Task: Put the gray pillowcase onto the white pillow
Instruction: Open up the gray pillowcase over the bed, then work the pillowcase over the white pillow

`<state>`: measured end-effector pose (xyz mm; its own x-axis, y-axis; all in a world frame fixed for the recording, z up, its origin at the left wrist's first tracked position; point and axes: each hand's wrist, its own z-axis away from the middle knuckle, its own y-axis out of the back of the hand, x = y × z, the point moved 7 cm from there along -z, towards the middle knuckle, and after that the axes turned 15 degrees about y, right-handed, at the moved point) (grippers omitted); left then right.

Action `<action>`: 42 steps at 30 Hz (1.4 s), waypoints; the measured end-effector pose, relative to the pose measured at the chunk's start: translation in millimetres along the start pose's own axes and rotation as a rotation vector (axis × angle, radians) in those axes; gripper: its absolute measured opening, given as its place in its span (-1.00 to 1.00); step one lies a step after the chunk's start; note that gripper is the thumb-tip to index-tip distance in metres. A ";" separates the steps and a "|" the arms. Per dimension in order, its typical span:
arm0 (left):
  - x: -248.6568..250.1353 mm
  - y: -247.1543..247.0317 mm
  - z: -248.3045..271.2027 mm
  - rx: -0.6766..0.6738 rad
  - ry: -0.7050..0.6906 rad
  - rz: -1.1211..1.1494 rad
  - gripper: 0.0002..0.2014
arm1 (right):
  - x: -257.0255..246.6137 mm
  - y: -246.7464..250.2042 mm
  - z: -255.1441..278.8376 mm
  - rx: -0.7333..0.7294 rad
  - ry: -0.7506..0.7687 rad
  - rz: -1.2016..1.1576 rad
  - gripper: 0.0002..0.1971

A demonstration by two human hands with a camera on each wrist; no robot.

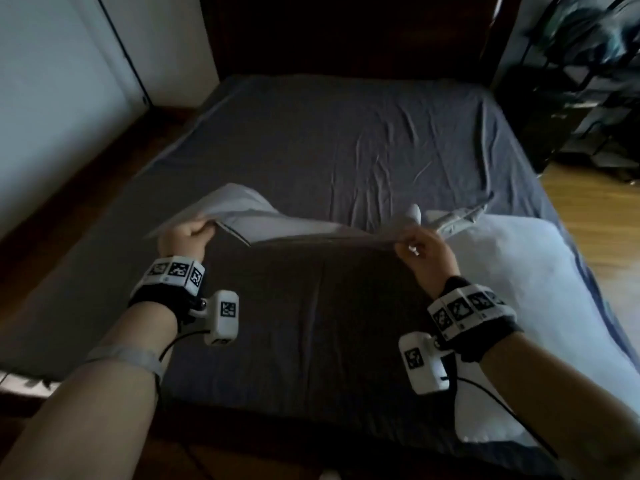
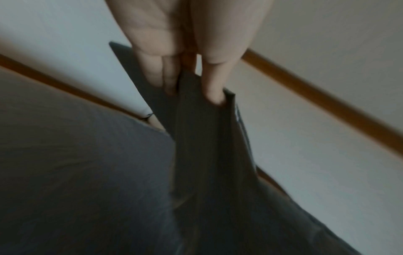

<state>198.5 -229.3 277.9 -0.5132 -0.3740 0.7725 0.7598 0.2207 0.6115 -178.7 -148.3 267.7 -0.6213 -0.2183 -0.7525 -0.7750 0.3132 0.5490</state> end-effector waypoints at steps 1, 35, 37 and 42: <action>-30.4 -8.7 -1.1 -0.031 0.084 -0.071 -0.64 | 16.9 -20.0 18.1 -0.069 -0.104 0.022 -0.87; 9.5 -445.2 236.3 -0.971 0.334 -0.215 -0.61 | 288.9 146.3 180.3 0.058 -0.888 0.187 -0.39; 1.2 -471.3 248.0 -0.968 0.448 -0.199 -0.41 | 315.5 176.5 197.5 0.124 -0.984 0.274 -0.20; -31.1 -526.6 268.1 -0.991 0.607 -0.196 -0.09 | 376.1 209.9 240.5 0.190 -1.258 0.214 0.23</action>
<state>-292.7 -92.4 -22.4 -0.5851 -0.7499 0.3087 0.8045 -0.5847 0.1043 -547.1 57.7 12.4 -0.1145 0.8358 -0.5370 -0.5809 0.3821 0.7187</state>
